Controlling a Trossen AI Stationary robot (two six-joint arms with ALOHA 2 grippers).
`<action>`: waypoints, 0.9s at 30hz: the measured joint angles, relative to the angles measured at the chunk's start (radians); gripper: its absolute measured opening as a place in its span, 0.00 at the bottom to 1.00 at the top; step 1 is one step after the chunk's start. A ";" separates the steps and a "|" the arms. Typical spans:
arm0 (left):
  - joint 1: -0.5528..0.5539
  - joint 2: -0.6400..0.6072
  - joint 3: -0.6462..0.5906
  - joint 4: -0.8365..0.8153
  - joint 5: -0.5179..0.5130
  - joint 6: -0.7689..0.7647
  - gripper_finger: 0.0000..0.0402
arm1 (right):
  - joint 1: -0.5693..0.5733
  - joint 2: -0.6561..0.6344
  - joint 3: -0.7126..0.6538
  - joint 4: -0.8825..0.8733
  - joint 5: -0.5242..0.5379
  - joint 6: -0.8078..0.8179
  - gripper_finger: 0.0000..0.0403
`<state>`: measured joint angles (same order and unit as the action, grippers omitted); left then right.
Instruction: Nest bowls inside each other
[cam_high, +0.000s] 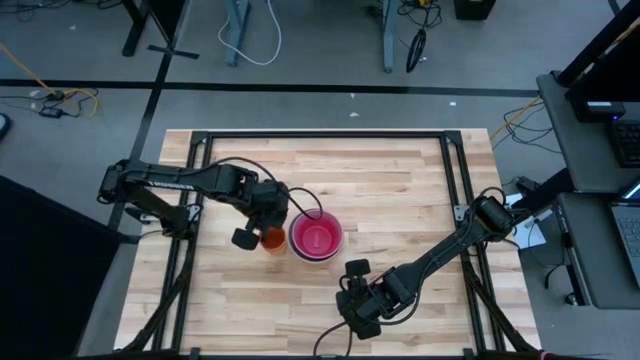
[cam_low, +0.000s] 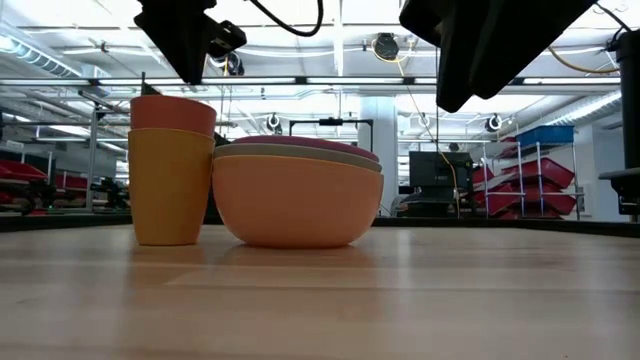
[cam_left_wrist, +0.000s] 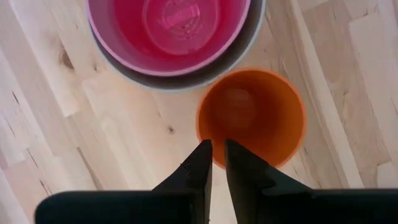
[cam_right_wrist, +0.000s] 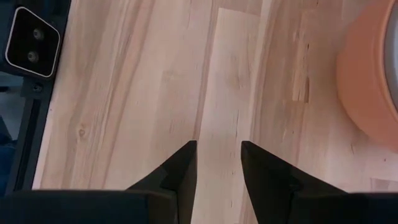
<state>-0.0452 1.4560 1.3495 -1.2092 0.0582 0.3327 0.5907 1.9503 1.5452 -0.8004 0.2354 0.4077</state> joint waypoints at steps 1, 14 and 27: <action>0.000 -0.005 0.000 -0.017 0.000 -0.015 0.07 | 0.000 0.000 0.000 -0.008 0.000 0.000 0.27; -0.170 -0.196 0.000 -0.106 -0.018 -0.362 0.05 | 0.002 -0.096 0.000 -0.131 0.004 0.077 0.23; -0.522 -0.386 -0.003 -0.056 -0.367 -0.629 0.05 | 0.015 -0.336 0.000 -0.267 0.206 0.062 0.00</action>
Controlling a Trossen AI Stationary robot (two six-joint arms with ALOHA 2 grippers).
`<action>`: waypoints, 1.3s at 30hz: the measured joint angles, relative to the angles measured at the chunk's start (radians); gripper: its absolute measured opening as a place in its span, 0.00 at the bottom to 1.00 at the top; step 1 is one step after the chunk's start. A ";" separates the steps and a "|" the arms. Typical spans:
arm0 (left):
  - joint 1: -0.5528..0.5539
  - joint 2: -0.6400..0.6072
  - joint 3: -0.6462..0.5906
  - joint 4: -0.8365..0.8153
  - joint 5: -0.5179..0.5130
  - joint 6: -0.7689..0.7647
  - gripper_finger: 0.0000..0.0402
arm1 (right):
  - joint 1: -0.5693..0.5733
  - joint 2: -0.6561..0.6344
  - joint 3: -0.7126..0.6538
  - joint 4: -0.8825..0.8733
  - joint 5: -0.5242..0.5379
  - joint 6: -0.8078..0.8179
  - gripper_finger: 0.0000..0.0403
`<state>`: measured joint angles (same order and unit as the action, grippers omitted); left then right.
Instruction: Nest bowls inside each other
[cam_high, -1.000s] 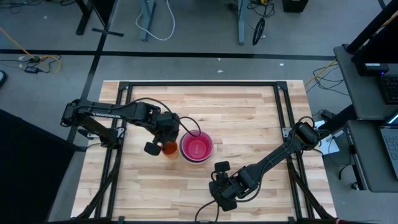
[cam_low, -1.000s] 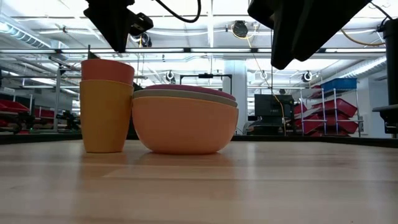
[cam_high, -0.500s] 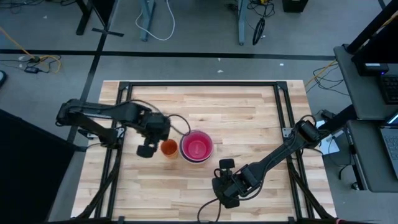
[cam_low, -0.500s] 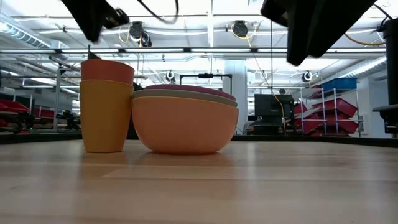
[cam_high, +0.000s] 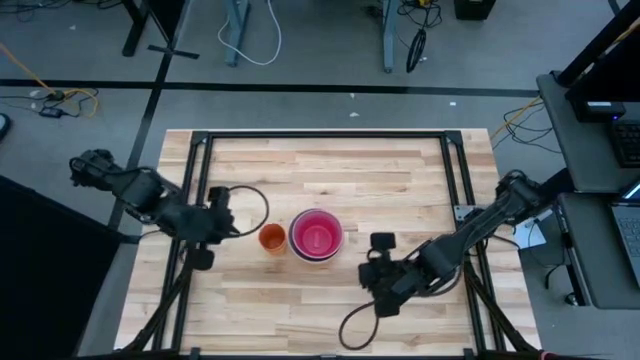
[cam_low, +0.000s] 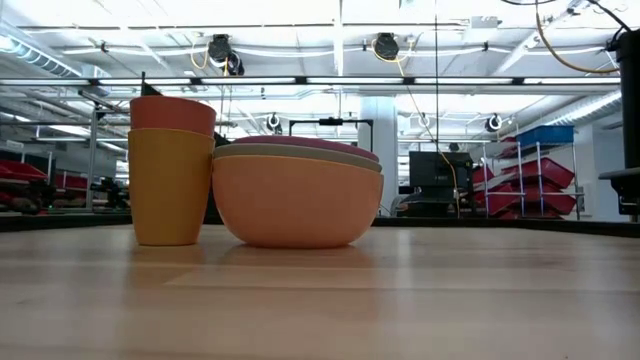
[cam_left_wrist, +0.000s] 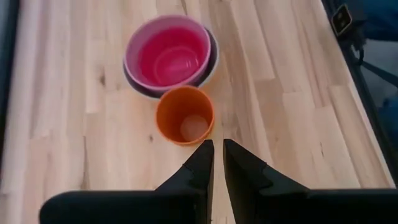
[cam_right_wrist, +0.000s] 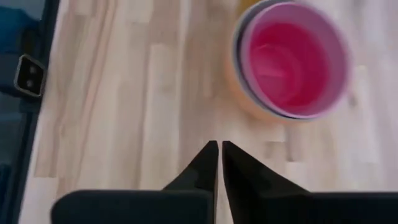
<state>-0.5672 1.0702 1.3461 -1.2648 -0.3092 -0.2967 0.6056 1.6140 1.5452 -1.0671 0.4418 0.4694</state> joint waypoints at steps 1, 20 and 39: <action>-0.024 -0.009 -0.007 0.003 -0.027 -0.010 0.05 | 0.006 -0.019 0.000 -0.014 0.012 0.000 0.00; -0.172 -0.358 -0.445 0.540 -0.147 0.219 0.05 | 0.374 -0.356 -0.185 -0.143 0.417 0.264 0.00; -0.010 -0.589 -0.623 0.655 -0.198 0.315 0.05 | 0.201 -0.852 -0.969 0.766 0.202 -0.196 0.00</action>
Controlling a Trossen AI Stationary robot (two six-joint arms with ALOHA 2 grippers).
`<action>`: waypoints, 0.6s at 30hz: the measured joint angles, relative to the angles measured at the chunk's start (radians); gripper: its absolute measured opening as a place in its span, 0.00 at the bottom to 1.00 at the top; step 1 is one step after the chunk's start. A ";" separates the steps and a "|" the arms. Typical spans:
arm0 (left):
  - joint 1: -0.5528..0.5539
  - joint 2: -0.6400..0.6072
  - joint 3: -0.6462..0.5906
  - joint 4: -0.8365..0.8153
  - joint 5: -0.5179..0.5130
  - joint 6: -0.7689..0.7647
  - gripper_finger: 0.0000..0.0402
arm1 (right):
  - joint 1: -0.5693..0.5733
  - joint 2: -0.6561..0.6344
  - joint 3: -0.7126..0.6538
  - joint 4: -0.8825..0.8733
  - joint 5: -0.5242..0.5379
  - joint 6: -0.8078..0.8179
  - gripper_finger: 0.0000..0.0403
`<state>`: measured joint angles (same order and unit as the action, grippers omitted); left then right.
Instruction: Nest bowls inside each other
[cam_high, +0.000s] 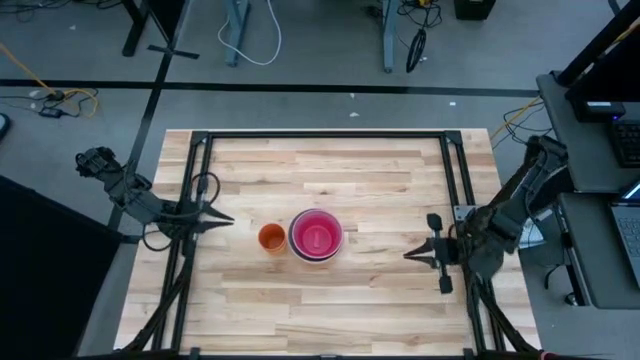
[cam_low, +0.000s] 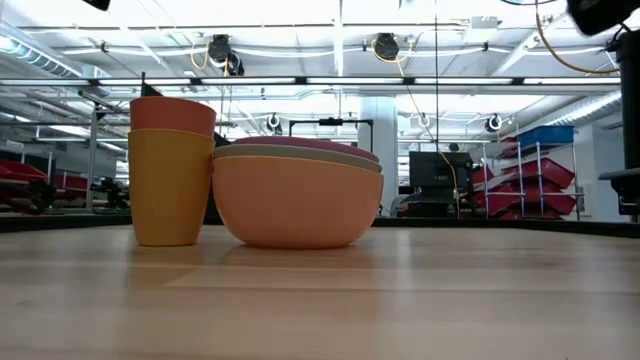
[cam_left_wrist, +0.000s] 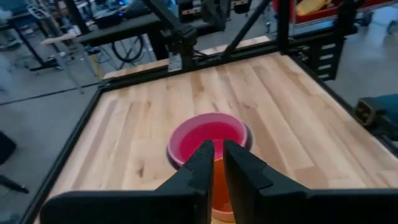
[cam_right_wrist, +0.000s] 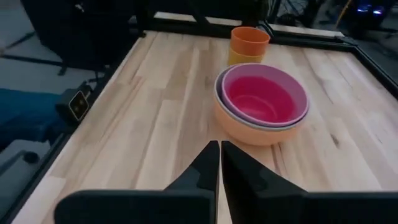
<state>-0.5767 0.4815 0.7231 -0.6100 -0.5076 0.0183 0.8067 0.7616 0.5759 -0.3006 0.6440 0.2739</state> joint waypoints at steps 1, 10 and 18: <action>0.013 0.000 0.000 0.001 0.000 0.010 0.05 | -0.027 -0.020 -0.009 0.013 -0.033 -0.026 0.00; 0.140 -0.007 0.000 0.003 0.026 0.070 0.05 | -0.288 -0.103 -0.016 0.036 -0.319 -0.218 0.00; 0.225 -0.038 -0.044 0.020 0.077 0.075 0.00 | -0.503 -0.133 -0.016 0.010 -0.490 -0.312 0.00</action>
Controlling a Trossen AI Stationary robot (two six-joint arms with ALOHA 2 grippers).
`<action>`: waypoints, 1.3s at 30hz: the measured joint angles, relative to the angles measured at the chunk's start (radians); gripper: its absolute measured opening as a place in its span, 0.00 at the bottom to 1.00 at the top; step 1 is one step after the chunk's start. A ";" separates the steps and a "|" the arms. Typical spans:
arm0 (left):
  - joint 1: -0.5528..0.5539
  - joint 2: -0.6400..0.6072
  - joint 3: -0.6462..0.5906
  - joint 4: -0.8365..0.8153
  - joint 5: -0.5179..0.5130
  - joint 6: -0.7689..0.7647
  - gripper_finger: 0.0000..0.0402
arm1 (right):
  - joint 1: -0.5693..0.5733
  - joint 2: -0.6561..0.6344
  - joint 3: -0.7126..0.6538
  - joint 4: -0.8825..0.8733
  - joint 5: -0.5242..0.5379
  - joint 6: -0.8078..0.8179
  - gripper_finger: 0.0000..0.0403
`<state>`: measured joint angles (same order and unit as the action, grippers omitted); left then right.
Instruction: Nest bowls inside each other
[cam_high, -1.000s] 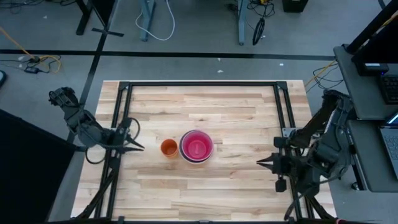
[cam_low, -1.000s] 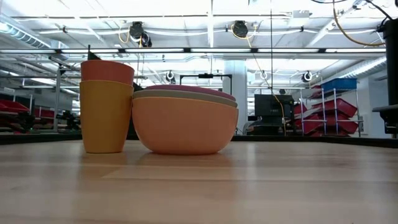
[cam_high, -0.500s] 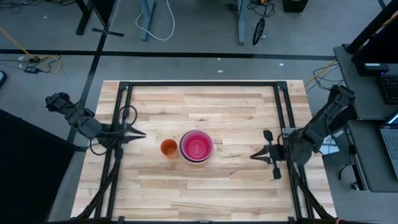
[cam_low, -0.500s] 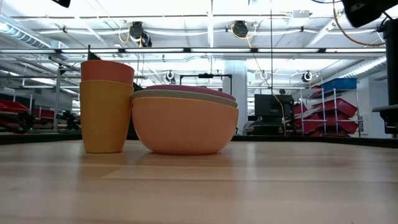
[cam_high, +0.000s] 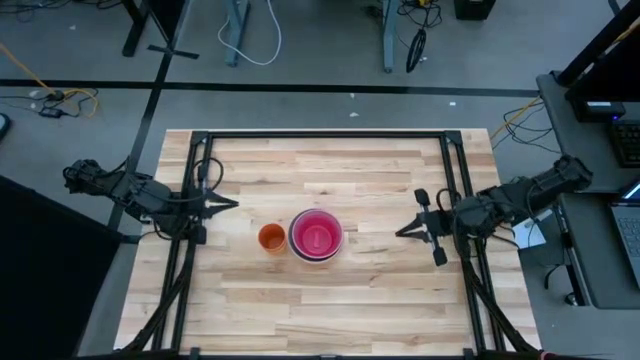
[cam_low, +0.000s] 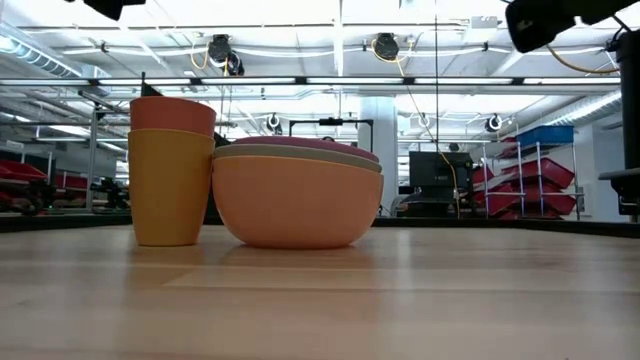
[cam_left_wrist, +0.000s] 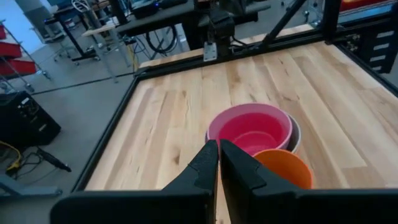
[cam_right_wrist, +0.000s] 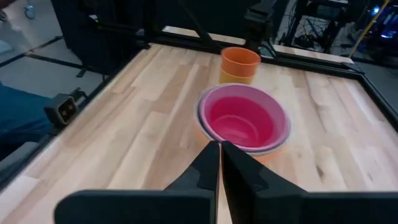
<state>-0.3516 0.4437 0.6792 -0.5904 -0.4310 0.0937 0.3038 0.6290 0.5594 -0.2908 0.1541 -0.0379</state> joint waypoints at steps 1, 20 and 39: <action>0.009 -0.007 -0.022 0.024 0.007 0.001 0.00 | -0.024 -0.004 0.000 -0.006 -0.015 -0.006 0.00; 0.147 -0.178 -0.375 0.367 0.278 -0.006 0.00 | -0.285 -0.036 -0.083 0.024 -0.205 -0.018 0.00; 0.294 -0.195 -0.546 0.535 0.462 -0.010 0.00 | -0.320 -0.040 -0.211 0.160 -0.238 0.018 0.00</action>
<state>-0.0579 0.2482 0.1328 -0.0551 0.0309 0.0834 -0.0166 0.5888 0.3481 -0.1307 -0.0842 -0.0202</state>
